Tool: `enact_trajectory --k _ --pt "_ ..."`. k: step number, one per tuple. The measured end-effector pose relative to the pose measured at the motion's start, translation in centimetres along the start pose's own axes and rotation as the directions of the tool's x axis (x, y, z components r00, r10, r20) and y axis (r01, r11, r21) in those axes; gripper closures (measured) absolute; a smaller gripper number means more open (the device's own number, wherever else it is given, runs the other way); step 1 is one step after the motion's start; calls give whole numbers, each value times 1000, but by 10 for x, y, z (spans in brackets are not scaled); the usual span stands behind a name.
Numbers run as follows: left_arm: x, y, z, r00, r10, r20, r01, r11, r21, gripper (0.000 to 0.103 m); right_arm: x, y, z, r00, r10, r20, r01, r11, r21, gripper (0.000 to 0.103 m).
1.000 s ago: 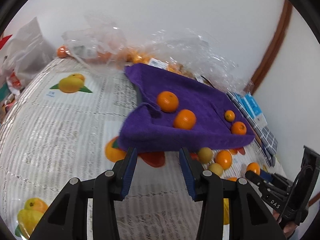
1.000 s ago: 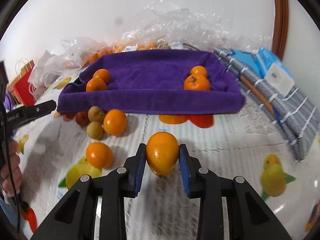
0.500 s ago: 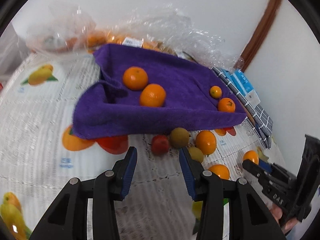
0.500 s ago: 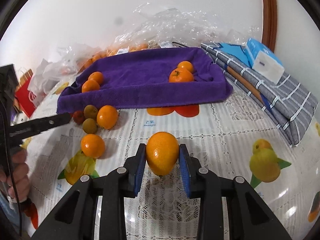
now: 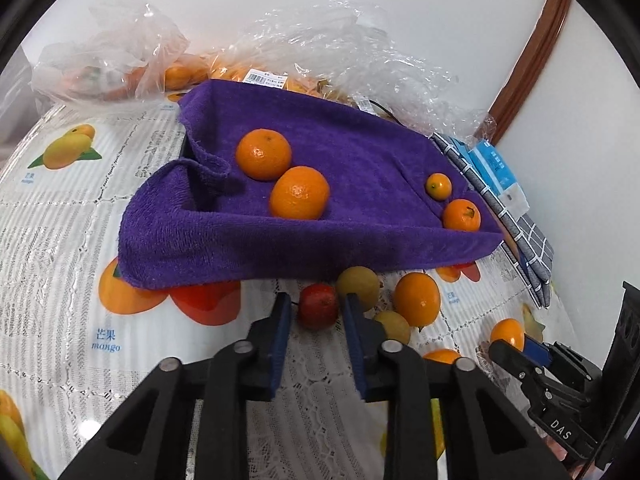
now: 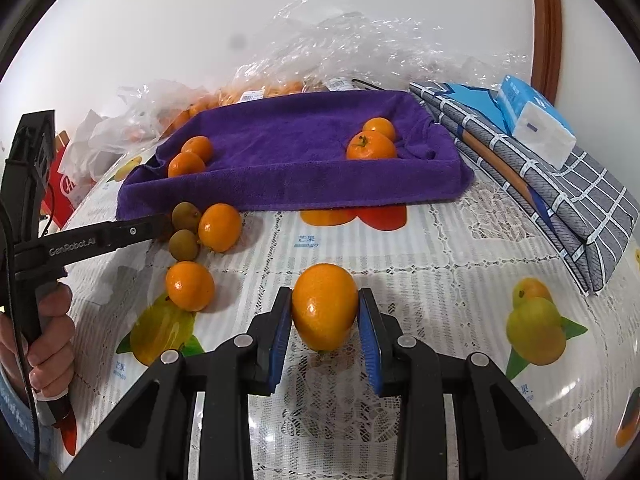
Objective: Organize fruits
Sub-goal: 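Grasp a large orange with the right tool while the left tool grasps a red fruit, then carry both held fruits over the purple towel and lower them inside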
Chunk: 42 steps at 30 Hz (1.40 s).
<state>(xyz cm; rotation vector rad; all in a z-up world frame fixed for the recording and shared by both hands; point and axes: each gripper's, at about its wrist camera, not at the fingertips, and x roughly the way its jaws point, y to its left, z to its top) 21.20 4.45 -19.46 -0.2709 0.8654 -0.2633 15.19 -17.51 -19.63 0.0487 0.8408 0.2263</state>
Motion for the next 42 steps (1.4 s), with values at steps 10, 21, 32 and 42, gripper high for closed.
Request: enact_trajectory --k 10,21,32,42 --pt "-14 6 -1 997 -36 62 38 999 -31 81 0 4 0 1000 4 7 -4 1000 -15 71" --pt "-29 9 -3 989 -84 121 90 995 -43 81 -5 0 0 999 -25 29 25 1000 14 71" --pt "-47 11 -2 978 -114 177 125 991 -53 81 -11 -6 0 999 20 43 -22 998 53 71" --pt "-65 19 14 978 -60 199 81 992 -98 81 -30 -20 48 986 30 161 -42 997 69 71"
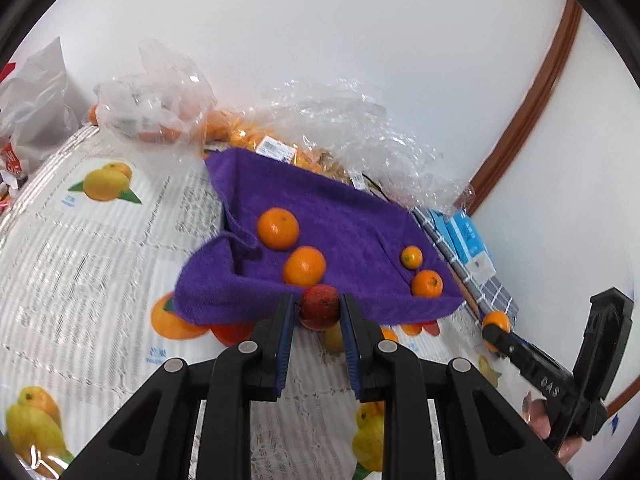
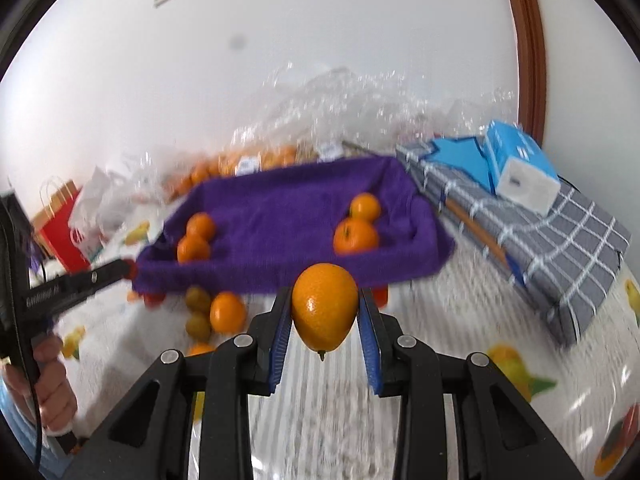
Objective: Organize fruits
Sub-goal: 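Carry both held fruits over the purple towel and lower them inside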
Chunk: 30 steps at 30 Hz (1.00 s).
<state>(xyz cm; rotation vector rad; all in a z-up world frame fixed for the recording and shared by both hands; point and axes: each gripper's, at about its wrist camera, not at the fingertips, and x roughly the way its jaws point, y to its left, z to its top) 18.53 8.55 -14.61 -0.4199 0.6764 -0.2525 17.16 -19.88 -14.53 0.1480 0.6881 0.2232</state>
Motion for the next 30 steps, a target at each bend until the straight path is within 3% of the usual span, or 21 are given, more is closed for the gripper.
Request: enact_trajectory --k 6,13,20,23,30 --pt "4 -8 31 999 21 43 -21 1000 6 81 15 -12 46 998 -14 68 13 1000 7 71" --pt "48 -14 56 999 11 42 -11 1000 -8 81 52 -26 77 996 -34 77 33 999 13 71" --pt "76 4 48 999 42 -5 -43 999 -29 81 94 -48 65 1000 -22 8 21 997 76 71" --pt "81 10 47 1000 13 -25 -14 998 -66 81 102 -54 65 1000 -10 -10 11 995 102 71" --pt "94 10 43 999 34 -41 -36 998 -55 81 116 -54 61 997 -58 -48 62 995 76 71"
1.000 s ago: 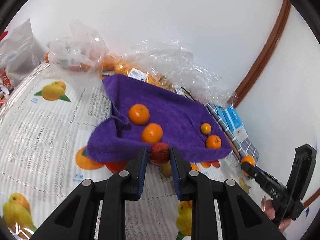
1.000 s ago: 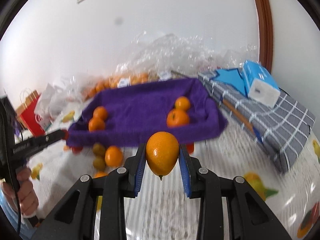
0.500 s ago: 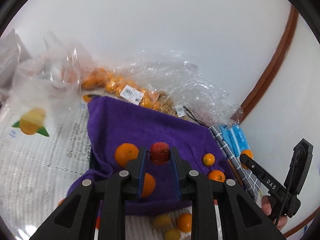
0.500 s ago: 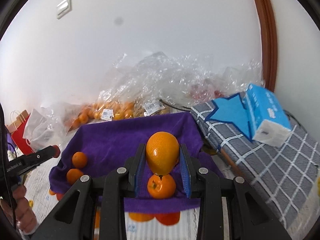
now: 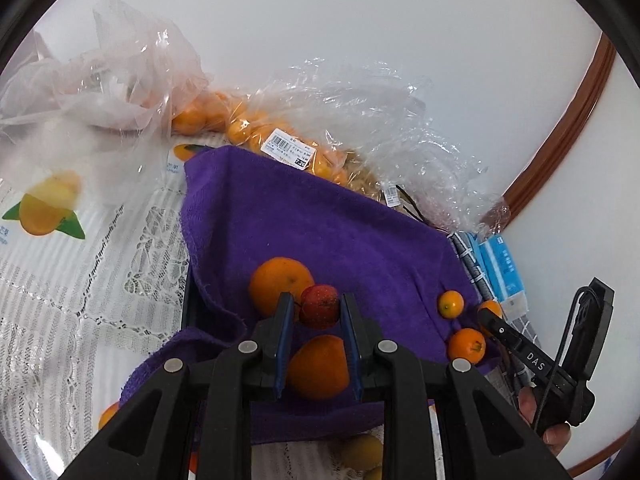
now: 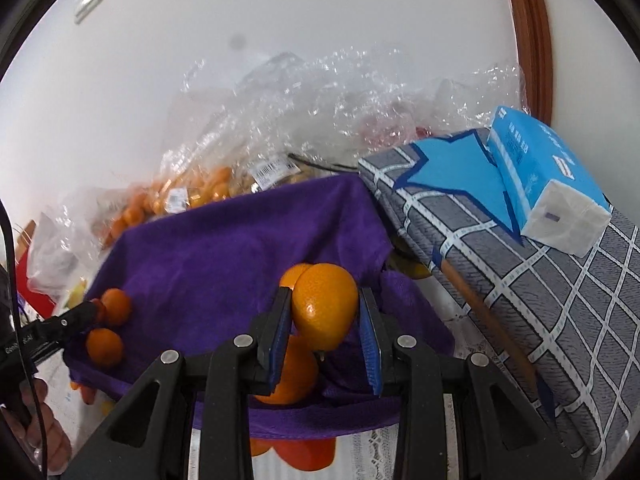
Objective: Organize fruits
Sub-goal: 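Carry both held fruits over the purple towel and lower them inside, then open both tools and withdraw them toward the fruit row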
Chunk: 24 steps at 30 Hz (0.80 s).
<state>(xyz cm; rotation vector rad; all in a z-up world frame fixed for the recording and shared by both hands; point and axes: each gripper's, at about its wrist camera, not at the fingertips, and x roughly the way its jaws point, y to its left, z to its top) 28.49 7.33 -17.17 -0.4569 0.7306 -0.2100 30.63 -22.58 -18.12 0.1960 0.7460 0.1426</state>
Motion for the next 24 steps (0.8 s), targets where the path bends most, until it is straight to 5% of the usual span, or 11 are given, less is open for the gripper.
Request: enact_trajectory --k 15,24 --pt "0 -1 -3 999 44 9 -44 999 10 81 2 -3 -3 1000 -5 -3 5 1000 6 70" --pt "0 -2 -4 999 34 4 -34 999 19 80 -20 -5 -7 994 -62 90 62 998 6 50"
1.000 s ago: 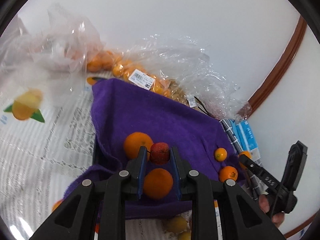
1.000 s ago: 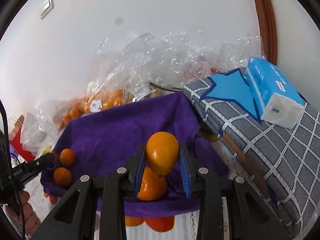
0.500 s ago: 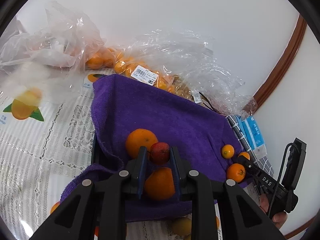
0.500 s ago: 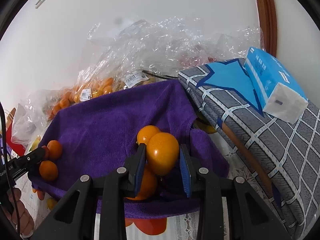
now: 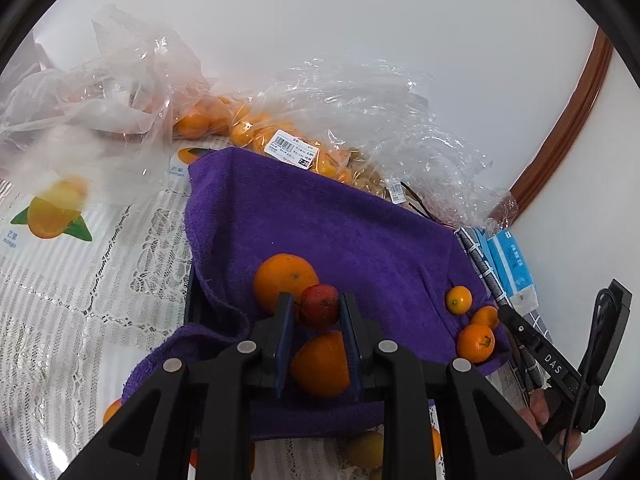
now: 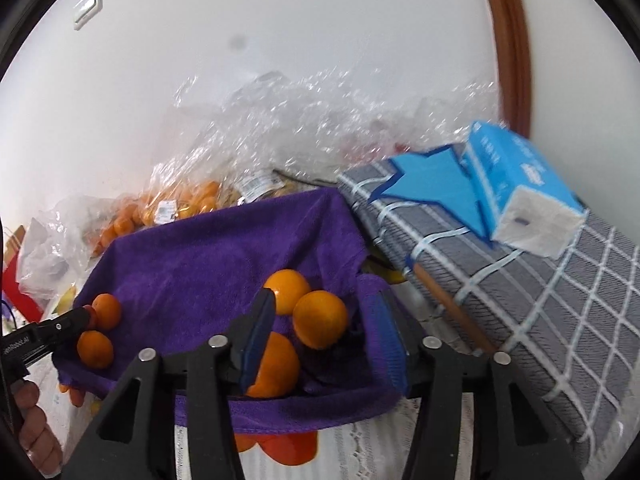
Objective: Organize fruits
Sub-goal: 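Open both tools and withdraw them toward the fruit row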
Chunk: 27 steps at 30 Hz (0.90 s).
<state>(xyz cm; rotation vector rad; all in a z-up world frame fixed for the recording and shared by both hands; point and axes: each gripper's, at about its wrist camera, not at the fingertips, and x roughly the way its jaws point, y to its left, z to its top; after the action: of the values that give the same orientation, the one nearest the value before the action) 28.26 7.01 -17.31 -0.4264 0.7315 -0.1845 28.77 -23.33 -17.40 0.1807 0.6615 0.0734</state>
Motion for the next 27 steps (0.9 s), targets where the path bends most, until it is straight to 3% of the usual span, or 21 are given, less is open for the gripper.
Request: enact_trajectory --k 3,8,11,16,21,27 --pt "0 0 0 1000 -4 -5 4 1000 -2 73 -9 3 2 999 -28 16 28 1000 -1 50" --pt "-5 2 2 1000 -5 8 5 1000 -13 72 -40 12 1 1000 -7 20 6 1000 14 50" --pt "-9 6 3 1000 -24 14 24 999 -40 72 -59 22 -9 1000 13 -3 -13 1000 -11 50" --pt "-31 7 10 999 7 35 -5 998 -58 72 -74 41 -37 994 77 -77 -79 997 -26 50" --pt "-71 -2 3 998 7 56 -7 1000 1 67 -77 72 -67 978 119 -171 -135 987 -83 50" --pt "-103 7 -30 991 116 61 -121 987 102 64 -88 105 -98 958 187 -217 -220 966 -138 50"
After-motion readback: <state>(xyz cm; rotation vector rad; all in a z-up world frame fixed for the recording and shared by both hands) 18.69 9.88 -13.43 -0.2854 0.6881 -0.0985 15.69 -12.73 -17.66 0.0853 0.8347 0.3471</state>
